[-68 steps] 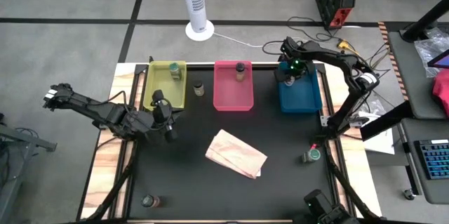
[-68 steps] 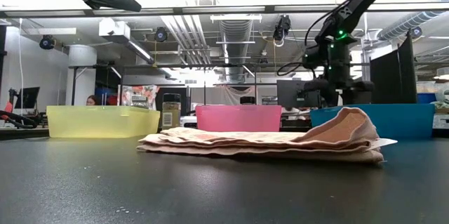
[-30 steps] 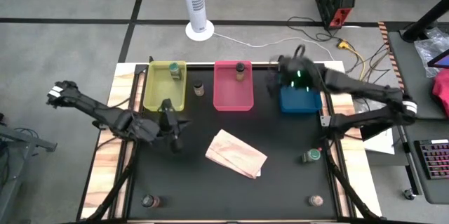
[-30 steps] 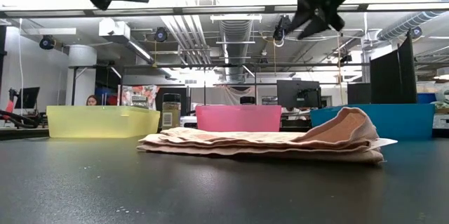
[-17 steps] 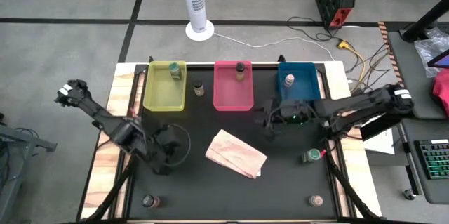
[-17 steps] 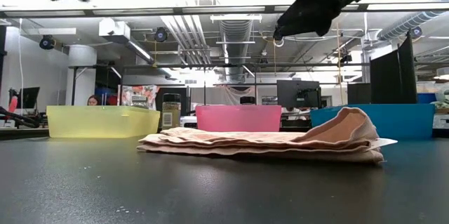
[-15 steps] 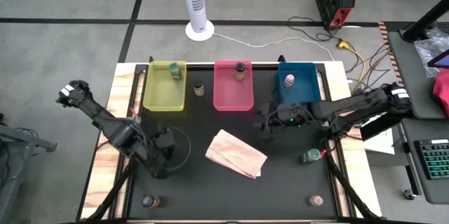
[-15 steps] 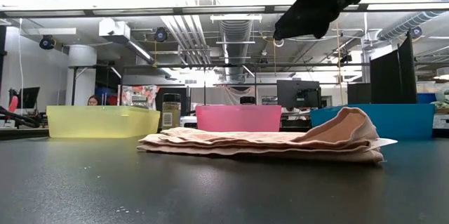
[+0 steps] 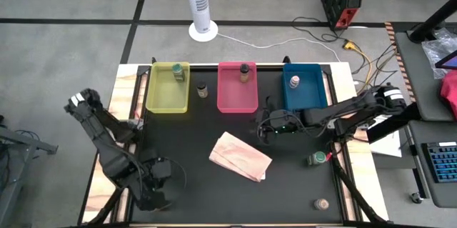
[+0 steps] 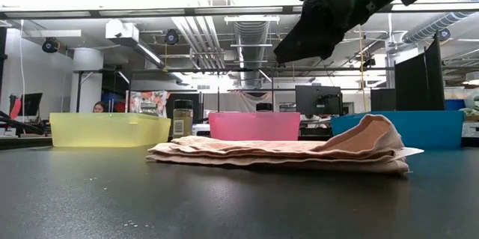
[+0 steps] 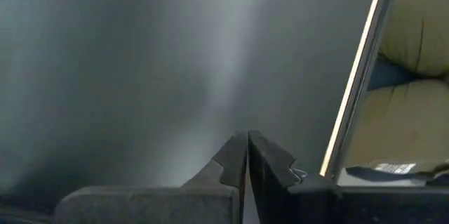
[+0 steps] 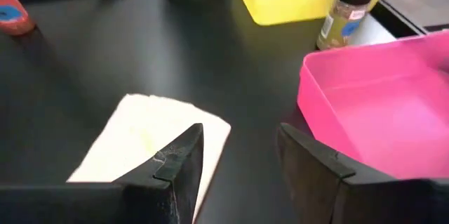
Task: Sort spices by type
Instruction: Put the bottom black seasoning bottle into the pink bin
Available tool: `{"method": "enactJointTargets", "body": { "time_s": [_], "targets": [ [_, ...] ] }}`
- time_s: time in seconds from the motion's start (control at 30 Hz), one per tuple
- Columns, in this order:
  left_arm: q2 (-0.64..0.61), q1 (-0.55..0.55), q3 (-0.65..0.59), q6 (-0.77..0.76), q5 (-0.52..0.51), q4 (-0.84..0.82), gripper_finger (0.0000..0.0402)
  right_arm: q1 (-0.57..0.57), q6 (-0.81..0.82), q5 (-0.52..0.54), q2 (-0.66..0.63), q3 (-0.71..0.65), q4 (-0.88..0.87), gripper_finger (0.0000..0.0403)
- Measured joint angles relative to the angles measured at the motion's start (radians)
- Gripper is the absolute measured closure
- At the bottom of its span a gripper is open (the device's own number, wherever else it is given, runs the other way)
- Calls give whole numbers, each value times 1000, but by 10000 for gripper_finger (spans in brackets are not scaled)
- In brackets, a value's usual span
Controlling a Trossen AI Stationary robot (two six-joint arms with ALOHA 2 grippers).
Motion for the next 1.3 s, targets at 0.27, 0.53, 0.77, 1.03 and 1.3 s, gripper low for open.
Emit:
{"method": "enactJointTargets", "body": {
  "time_s": [0.27,0.53,0.77,1.03,1.3],
  "targets": [
    [53,-151,-8,-262,83,3,402,0,-27,0,7,3,13,246],
    [60,-208,-9,-300,95,92,402,0,-77,-1,4,25,43,258],
    [61,-214,-14,-335,73,118,402,0,-93,-1,8,29,43,264],
    [61,-216,-15,-477,102,98,375,0,-91,-1,8,29,43,250],
    [61,-216,-15,-491,92,91,267,0,-82,-3,9,29,44,236]
  ]
}}
